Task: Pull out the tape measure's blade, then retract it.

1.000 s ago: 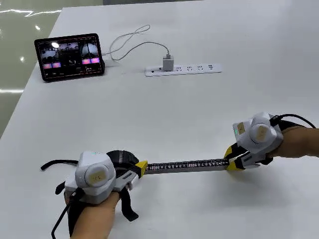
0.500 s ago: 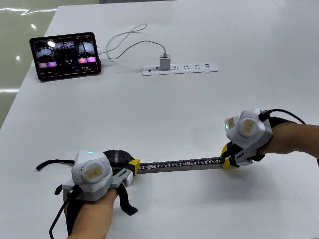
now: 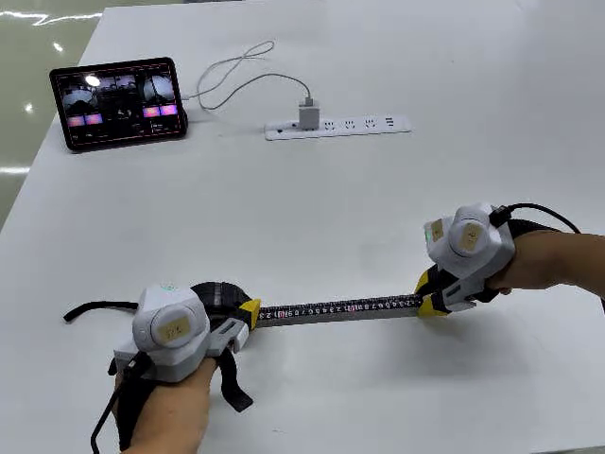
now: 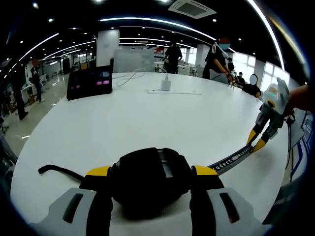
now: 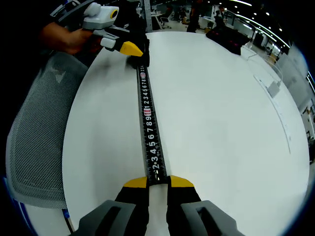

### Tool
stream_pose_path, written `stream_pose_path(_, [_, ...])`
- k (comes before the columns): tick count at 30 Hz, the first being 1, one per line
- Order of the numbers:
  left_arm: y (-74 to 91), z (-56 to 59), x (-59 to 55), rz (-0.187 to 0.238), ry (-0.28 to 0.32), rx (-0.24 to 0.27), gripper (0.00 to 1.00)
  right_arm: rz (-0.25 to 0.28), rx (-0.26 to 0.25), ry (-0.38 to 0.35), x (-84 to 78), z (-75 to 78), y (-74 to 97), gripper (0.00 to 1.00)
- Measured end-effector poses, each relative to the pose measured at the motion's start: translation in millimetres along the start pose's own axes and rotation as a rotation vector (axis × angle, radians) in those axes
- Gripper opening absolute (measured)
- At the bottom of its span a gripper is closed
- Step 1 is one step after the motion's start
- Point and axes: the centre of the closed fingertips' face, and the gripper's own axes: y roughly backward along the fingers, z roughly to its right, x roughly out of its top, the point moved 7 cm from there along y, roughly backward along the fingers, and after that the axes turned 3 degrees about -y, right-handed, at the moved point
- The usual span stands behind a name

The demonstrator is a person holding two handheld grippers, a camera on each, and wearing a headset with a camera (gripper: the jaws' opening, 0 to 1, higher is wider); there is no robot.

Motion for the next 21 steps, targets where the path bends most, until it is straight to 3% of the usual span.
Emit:
stream_pose_path(14, [1.3, -0.2, 0.2, -0.012, -0.010, -0.005, 0.58, -0.002, -0.004, 0.007, 1.8, -2.2, -0.6, 0.09])
stream_pose_path(17, [0.8, -0.2, 0.4, -0.018, -0.010, -0.006, 0.58, 0.001, -0.007, -0.071, 3.0, -3.1, -0.9, 0.09])
stream_pose_path(19, [0.3, -0.4, 0.2, -0.021, -0.011, -0.007, 0.58, -0.007, -0.005, -0.012, 4.4, -3.4, -1.1, 0.09])
stream_pose_path(21, [0.3, -0.3, 0.0, -0.020, -0.012, -0.008, 0.58, -0.011, -0.008, -0.017, 5.5, -3.5, -1.6, 0.09])
